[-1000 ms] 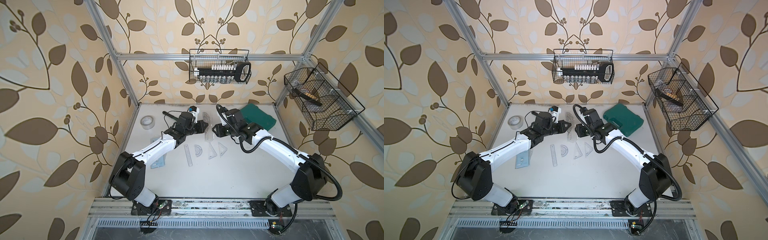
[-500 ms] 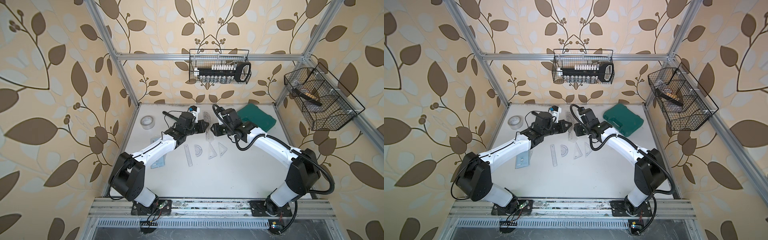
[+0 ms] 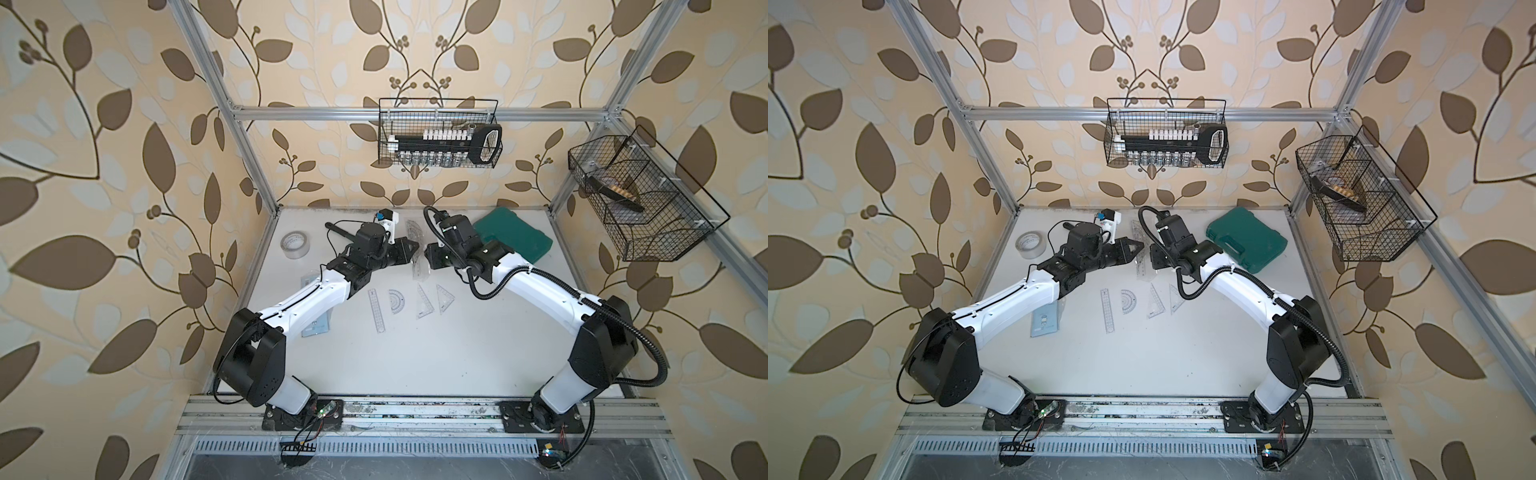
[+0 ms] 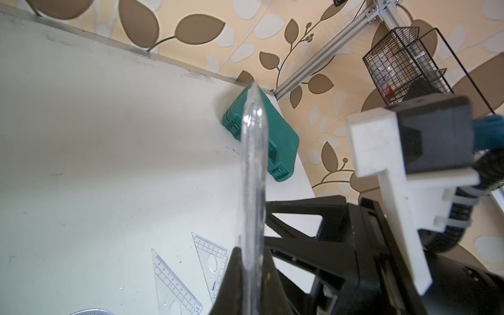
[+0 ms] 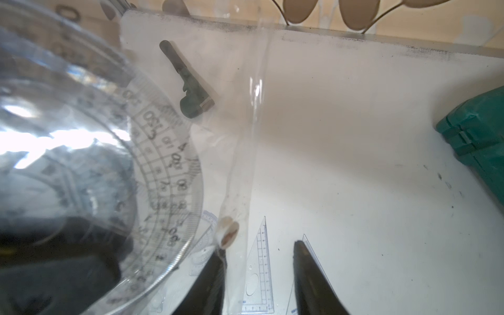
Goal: Open the ruler set and take out the ruler
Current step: Open the ruler set bag.
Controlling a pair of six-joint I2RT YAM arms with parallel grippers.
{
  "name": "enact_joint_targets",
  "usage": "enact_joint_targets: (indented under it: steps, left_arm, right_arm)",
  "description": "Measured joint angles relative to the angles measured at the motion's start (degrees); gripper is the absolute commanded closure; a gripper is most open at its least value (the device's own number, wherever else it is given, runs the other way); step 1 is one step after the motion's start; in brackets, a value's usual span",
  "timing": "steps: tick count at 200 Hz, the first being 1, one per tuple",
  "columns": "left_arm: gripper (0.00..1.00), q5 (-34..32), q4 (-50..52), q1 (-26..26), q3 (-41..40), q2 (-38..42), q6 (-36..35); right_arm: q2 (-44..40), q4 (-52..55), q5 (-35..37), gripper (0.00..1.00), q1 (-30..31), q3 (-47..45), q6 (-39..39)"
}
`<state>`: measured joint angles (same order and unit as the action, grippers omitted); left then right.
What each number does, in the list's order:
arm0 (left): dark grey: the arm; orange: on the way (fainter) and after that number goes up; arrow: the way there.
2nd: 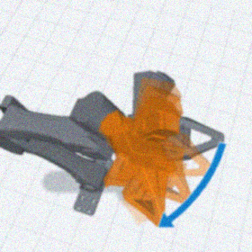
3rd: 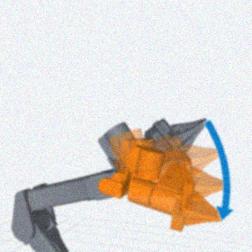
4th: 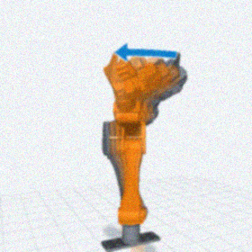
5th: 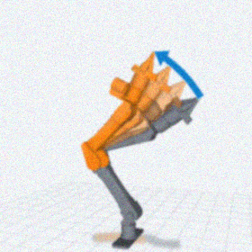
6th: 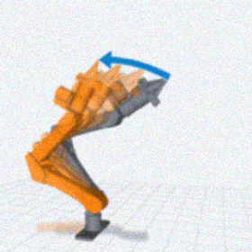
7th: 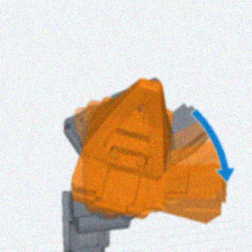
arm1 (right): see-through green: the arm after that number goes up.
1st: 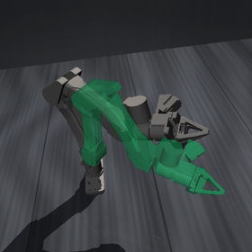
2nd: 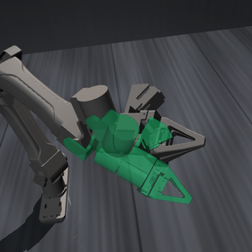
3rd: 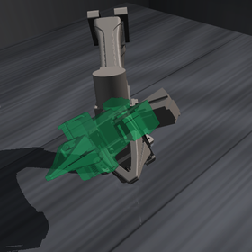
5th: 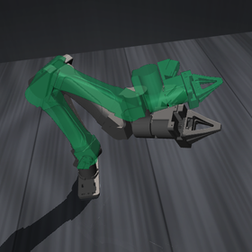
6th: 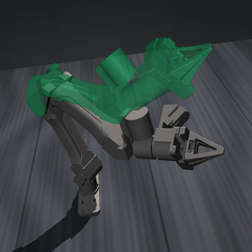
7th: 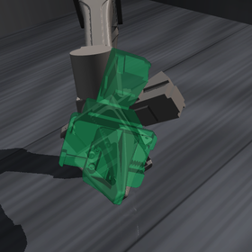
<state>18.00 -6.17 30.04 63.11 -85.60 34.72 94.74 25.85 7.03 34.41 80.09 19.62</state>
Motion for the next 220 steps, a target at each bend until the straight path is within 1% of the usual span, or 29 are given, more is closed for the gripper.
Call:
enact_joint_targets:
  steps: [20,96,112,165,220]
  left_arm:
    - [1.00,0.04,-0.02,0.00,0.00,0.00,0.04]
    - [1.00,1.07,-0.15,0.04,0.00,0.00,0.20]
    - [1.00,1.07,-0.57,0.04,0.00,0.00,0.20]
    - [1.00,1.07,-1.60,0.07,0.00,0.00,0.22]
    - [1.00,0.87,-1.31,0.04,0.00,0.00,0.15]
  right_arm:
    - [0.00,0.17,0.52,0.62,0.15,0.07,-0.17]
    - [0.42,1.18,2.56,0.69,0.42,1.51,-0.76]
    - [0.72,1.42,2.86,0.75,0.46,2.16,-1.05]
    - [0.92,1.46,2.99,1.00,0.87,2.97,-2.10]
    - [0.90,1.40,1.81,1.00,0.63,2.93,-2.80]
